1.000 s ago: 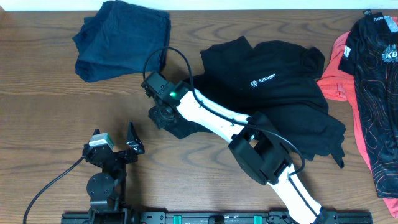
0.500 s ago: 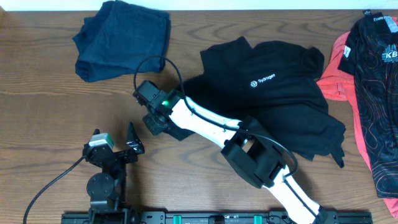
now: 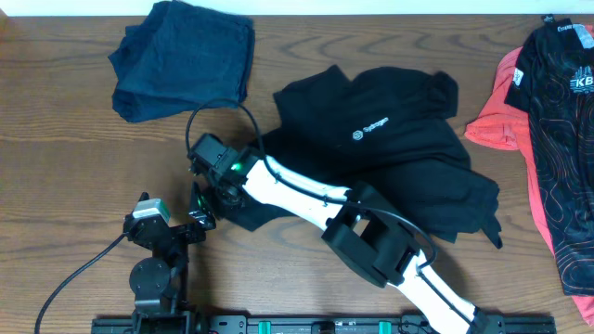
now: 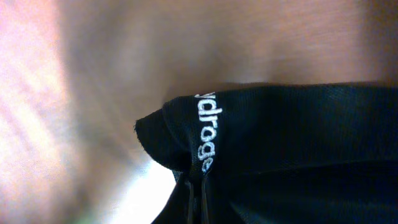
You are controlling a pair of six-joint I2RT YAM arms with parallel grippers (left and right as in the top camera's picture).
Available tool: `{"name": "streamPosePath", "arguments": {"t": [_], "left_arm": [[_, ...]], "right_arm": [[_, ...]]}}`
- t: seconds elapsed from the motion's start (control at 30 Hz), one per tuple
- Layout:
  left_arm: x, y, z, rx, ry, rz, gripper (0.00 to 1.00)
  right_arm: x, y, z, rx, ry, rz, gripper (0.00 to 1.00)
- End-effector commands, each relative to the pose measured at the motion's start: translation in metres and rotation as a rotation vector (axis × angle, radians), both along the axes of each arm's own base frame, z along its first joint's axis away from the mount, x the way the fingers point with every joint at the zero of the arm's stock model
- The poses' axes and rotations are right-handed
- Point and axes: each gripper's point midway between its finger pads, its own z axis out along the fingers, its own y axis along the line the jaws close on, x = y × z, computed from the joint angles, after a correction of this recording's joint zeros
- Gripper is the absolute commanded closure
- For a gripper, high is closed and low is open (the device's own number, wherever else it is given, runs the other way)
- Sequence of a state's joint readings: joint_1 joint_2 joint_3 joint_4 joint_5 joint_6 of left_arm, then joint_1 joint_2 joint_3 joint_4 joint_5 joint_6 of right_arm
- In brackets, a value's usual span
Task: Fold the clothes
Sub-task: 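Drag the black shirt leftward with the right gripper to table center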
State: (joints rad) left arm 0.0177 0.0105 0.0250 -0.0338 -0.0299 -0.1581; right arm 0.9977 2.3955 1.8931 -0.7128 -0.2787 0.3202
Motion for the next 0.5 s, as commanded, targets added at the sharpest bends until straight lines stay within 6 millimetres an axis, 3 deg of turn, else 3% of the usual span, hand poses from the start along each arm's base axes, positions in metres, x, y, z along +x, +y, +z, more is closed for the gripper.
{"name": "streamPosePath", "arguments": {"t": [0.0,0.17,0.23,0.33,0.37,0.47], "left_arm": [[-0.001,0.002,-0.018,0.009,0.053,0.013,0.02],[-0.001,0.002,-0.018,0.009,0.053,0.013,0.02],[-0.001,0.002,-0.018,0.009,0.053,0.013,0.02],[-0.001,0.002,-0.018,0.009,0.053,0.013,0.02],[-0.001,0.002,-0.018,0.009,0.053,0.013,0.02],[-0.001,0.002,-0.018,0.009,0.053,0.013,0.02]], "right_arm": [[-0.036,0.018,-0.005,0.046,0.108,0.082,0.99],[-0.047,0.019,-0.003,0.022,0.116,0.103,0.96],[-0.041,0.014,-0.001,-0.009,0.084,0.094,0.69],[-0.014,-0.001,0.008,-0.097,-0.02,0.034,0.51],[-0.002,-0.007,0.015,-0.127,-0.06,0.01,0.4],[0.029,-0.021,0.042,-0.179,-0.147,-0.053,0.23]]}}
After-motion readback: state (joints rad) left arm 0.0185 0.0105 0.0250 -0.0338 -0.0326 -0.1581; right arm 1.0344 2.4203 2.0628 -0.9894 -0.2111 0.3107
